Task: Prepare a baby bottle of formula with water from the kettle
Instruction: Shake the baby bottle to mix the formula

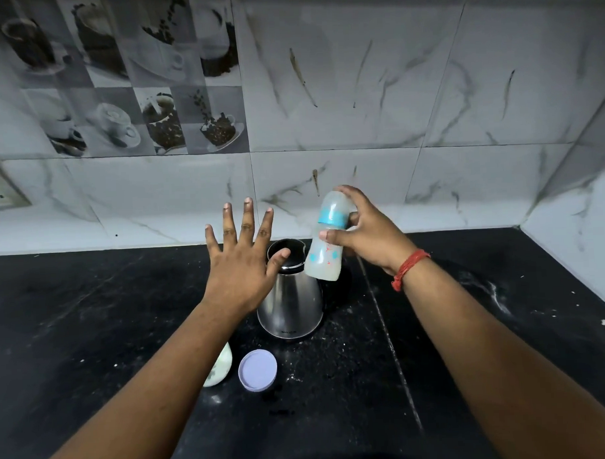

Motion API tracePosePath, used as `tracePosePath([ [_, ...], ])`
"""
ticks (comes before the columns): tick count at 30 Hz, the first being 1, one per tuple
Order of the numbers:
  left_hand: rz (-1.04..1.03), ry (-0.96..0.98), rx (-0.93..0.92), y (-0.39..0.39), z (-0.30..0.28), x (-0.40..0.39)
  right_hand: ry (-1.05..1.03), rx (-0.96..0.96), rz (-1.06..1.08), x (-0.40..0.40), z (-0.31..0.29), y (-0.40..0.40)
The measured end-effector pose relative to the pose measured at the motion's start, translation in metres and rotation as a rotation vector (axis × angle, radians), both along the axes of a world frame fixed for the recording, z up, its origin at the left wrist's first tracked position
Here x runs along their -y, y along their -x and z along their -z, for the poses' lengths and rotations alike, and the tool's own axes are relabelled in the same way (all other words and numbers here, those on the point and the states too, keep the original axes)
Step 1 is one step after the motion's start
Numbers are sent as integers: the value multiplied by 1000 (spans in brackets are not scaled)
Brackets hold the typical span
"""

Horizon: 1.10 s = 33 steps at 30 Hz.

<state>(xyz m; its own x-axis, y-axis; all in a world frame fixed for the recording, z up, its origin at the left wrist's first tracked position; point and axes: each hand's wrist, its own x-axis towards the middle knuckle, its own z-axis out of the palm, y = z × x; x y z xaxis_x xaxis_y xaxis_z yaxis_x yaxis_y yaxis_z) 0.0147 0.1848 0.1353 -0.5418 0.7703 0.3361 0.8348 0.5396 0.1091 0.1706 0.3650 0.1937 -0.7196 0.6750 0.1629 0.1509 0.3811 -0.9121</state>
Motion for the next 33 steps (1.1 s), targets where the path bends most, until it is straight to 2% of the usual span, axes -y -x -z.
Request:
tracePosePath([
  [3, -17, -14, 28, 2, -1, -3, 28, -197, 204, -4, 7, 0],
  [4, -18, -9, 22, 3, 0, -3, 60, -170, 167, -3, 6, 1],
  [6, -4, 3, -9, 3, 1, -3, 101, 29, -33, -1, 5, 2],
  [7, -3, 6, -12, 3, 1, -2, 96, 33, -36, -1, 6, 3],
  [9, -13, 5, 4, 5, 1, -4, 72, -156, 174, -6, 6, 3],
  [10, -16, 7, 9, 5, 1, -5, 85, -203, 204, -8, 4, 2],
  [13, 0, 15, -11, 4, 3, -5, 32, 20, -15, -4, -1, 1],
  [16, -18, 13, 15, 6, 3, -6, 78, -155, 142, -8, -2, -1],
  [20, -6, 12, 11, 4, 2, -5, 152, -58, -13, 1, -3, -1],
  [23, -16, -5, 29, 5, 1, -6, 209, -131, -29, 6, -2, -2],
  [33, -12, 1, 19, 6, 3, -2, 196, -244, -90, 9, -30, -14],
])
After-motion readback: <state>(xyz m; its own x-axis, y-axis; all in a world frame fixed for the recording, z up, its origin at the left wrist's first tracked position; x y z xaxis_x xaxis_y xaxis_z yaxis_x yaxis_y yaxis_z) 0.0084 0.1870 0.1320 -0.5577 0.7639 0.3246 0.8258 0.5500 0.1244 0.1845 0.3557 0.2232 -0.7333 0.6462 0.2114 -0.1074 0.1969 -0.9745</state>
